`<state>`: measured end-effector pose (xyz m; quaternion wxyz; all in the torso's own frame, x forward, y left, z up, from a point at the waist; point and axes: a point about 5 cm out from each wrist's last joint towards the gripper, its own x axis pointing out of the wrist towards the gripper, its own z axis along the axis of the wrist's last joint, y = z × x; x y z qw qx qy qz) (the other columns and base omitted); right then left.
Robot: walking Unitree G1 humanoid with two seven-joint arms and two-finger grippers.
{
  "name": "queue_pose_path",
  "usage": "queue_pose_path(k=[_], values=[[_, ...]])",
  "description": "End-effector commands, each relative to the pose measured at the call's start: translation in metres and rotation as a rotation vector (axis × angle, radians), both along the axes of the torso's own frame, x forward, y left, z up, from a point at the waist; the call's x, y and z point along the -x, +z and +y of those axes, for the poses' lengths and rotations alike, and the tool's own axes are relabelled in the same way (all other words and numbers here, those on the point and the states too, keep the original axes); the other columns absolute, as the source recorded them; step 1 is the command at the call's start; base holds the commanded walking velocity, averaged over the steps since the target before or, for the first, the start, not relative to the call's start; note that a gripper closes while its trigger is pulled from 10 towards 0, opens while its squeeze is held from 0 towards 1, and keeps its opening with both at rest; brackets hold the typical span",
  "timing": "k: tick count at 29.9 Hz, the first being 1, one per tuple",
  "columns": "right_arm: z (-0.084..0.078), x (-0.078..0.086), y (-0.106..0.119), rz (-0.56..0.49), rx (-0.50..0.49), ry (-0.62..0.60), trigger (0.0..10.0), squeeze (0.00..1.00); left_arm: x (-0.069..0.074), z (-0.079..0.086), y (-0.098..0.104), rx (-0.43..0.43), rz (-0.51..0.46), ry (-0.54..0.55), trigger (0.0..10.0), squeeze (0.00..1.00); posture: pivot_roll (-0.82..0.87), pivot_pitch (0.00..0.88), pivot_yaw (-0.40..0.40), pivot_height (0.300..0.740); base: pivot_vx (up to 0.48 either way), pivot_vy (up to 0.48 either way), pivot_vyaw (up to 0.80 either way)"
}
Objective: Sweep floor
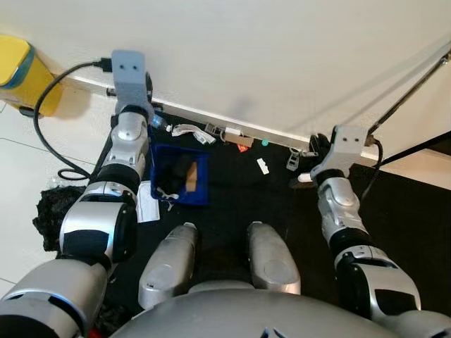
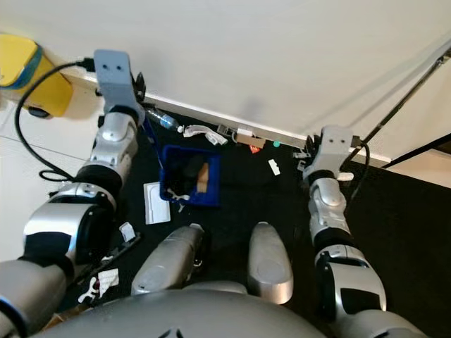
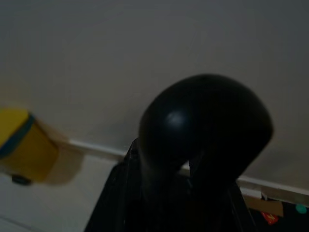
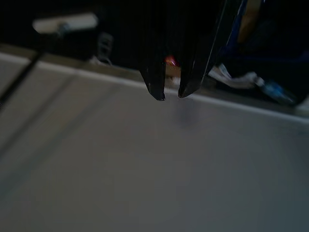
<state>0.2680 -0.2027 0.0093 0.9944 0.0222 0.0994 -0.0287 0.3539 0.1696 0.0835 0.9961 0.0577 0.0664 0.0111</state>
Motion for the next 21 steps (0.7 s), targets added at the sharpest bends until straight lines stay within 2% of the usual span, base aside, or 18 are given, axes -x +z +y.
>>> queue_pose_path(k=[1, 6, 12, 21], values=[[0.0, -0.003, 0.004, -0.026, -0.005, -0.013, 10.0, 0.0, -0.012, 0.009, 0.025, 0.069, -0.07, 0.031, 10.0, 0.0, 0.03, 0.0, 0.012, 0.74, 0.0, 0.0, 0.0], [0.002, -0.006, 0.006, -0.037, -0.001, -0.017, 10.0, 0.0, -0.014, 0.02, 0.027, 0.171, -0.03, 0.085, 10.0, 0.0, 0.03, 0.0, 0.02, 0.74, 0.0, 0.0, 0.0], [-0.002, -0.006, 0.008, -0.048, 0.013, -0.024, 10.0, 0.0, -0.011, 0.024, 0.026, 0.143, -0.01, 0.085, 10.0, 0.0, 0.03, 0.0, 0.022, 0.74, 0.0, 0.0, 0.0], [-0.001, -0.002, 0.008, -0.073, 0.028, -0.011, 10.0, 0.0, -0.004, 0.021, 0.022, 0.125, 0.005, 0.058, 10.0, 0.0, 0.04, 0.0, 0.03, 0.74, 0.0, 0.0, 0.0]])
